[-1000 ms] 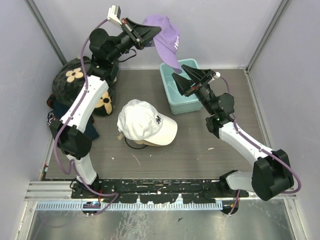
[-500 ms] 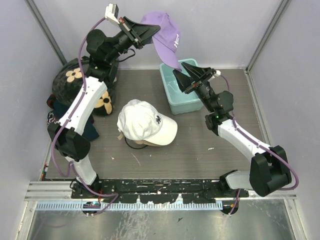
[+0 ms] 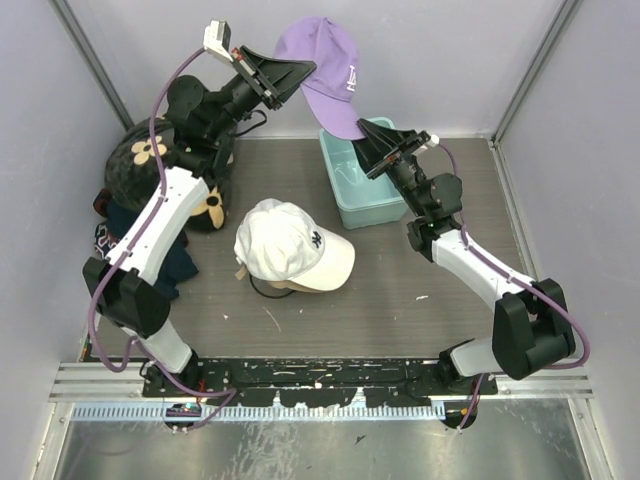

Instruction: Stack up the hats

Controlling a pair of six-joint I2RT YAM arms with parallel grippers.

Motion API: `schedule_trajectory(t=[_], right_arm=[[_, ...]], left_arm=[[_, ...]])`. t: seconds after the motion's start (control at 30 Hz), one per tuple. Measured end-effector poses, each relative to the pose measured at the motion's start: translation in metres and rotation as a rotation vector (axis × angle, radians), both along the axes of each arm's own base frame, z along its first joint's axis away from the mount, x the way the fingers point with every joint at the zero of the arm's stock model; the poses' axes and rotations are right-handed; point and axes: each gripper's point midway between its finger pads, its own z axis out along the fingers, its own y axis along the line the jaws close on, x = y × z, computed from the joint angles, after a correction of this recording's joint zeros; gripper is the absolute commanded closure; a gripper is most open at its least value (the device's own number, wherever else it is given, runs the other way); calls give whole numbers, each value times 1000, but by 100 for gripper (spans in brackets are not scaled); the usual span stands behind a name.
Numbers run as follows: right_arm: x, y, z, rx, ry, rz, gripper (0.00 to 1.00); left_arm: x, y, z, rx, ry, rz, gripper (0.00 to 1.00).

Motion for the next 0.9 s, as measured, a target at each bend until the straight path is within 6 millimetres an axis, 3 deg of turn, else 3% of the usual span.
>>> schedule_trajectory(t=[0.23,0.37,0.5,0.53,0.6,0.77,0.9], right_arm=[[2,-3,1,0,-2,-9,76],[7,-12,0,-4,-5,-29,98],[7,-17,-2,-26,-16,-22,99],[7,-18,-3,-37,-16,-14,99],[7,-19,-7,-55,-14,1,99],[18,-34,-11,-76,9,-29,99],[28,-49,-11,-98,32,-55,99]], left_arm=[[-7,5,-12,-4,13,10,100],[-10,7,-24,4,36,14,100],[-12,7,-38,12,63,17,99],[-13,7,-42,14,69,18,90],[-14,8,-48,18,81,23,62],[-24,16,-63,50,100,38,59],[-35,34,-78,90,118,74,52]])
